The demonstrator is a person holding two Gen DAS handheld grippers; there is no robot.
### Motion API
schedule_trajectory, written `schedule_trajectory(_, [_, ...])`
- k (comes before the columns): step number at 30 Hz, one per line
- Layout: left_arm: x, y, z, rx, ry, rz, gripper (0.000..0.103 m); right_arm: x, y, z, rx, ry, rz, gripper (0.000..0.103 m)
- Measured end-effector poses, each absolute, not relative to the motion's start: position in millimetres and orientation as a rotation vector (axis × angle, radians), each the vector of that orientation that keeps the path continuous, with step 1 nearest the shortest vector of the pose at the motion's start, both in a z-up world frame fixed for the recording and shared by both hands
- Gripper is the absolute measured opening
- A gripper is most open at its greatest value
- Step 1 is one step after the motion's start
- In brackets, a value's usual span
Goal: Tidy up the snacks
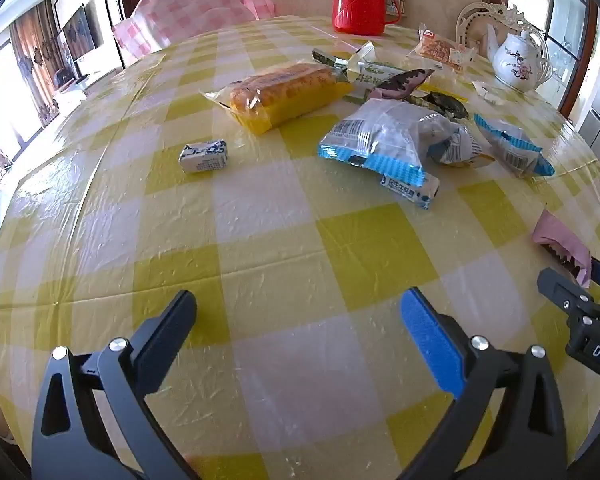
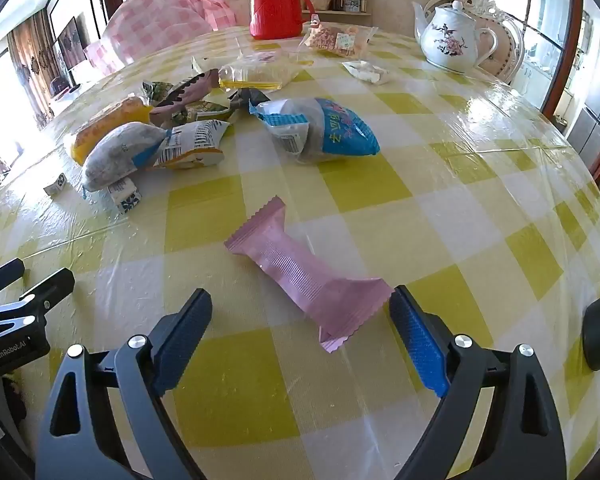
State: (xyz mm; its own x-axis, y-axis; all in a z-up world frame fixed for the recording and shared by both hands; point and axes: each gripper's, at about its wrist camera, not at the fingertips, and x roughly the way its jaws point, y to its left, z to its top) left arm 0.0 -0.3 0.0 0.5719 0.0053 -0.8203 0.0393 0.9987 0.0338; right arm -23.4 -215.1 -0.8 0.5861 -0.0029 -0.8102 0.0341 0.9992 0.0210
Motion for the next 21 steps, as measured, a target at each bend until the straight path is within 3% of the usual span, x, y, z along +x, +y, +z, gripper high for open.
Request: schedule_trajectory(21, [0.0, 0.0, 0.0, 0.045, 0.962, -0.023, 0.102, -23.7, -214.8, -0.4, 0.036, 0.944, -0.021, 0.087])
